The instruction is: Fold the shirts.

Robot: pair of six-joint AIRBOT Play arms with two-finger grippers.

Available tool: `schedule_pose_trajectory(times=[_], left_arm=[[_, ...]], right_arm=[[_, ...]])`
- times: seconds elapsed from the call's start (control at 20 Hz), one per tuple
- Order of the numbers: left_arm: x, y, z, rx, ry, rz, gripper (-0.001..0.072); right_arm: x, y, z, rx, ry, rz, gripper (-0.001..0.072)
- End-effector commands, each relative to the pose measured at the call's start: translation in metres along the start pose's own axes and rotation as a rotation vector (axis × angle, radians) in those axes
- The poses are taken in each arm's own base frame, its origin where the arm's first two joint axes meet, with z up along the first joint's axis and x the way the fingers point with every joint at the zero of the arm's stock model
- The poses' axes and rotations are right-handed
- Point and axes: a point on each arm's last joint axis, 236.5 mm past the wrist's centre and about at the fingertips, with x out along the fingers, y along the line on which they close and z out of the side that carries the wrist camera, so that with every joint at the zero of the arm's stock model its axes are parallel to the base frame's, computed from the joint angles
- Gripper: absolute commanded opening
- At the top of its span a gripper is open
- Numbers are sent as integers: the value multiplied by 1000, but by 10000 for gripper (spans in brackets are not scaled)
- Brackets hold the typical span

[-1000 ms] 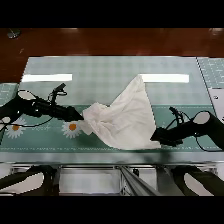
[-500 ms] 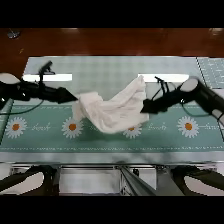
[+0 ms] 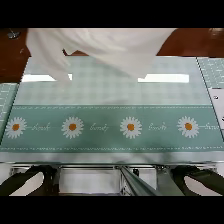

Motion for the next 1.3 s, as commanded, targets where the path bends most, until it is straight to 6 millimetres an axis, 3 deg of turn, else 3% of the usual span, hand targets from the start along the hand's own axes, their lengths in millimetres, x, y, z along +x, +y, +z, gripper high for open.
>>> schedule_pose_trajectory(times=[0.0,0.15,0.3,0.5,0.6,0.7,0.8,0.95,1.1,1.25], left_arm=[[-69,-40,19,124,-39,101,31],[-97,-71,-34,148,139,67,31],[-120,-80,-59,143,159,120,31],[-154,-70,-76,129,102,284,31],[-138,-75,-100,88,153,211,31],[-101,-73,-138,19,274,76,32],[-50,-52,-179,-90,360,-29,32],[29,20,-232,-259,412,11,32],[98,75,-248,-337,445,44,32],[162,107,-242,-347,476,34,32]], right_arm=[[-107,29,30,-109,-215,-23,16],[-161,46,17,-145,-277,-26,16],[-195,56,5,-163,-304,-28,16],[-202,57,-20,-149,-222,-31,16],[-188,52,-31,-132,-165,-32,16],[-156,37,-50,-95,-68,-48,16],[-107,18,-84,-49,84,-57,16],[-24,-32,-144,7,309,-147,14],[54,-96,-192,20,501,-284,14],[127,-150,-222,181,555,-307,15]])
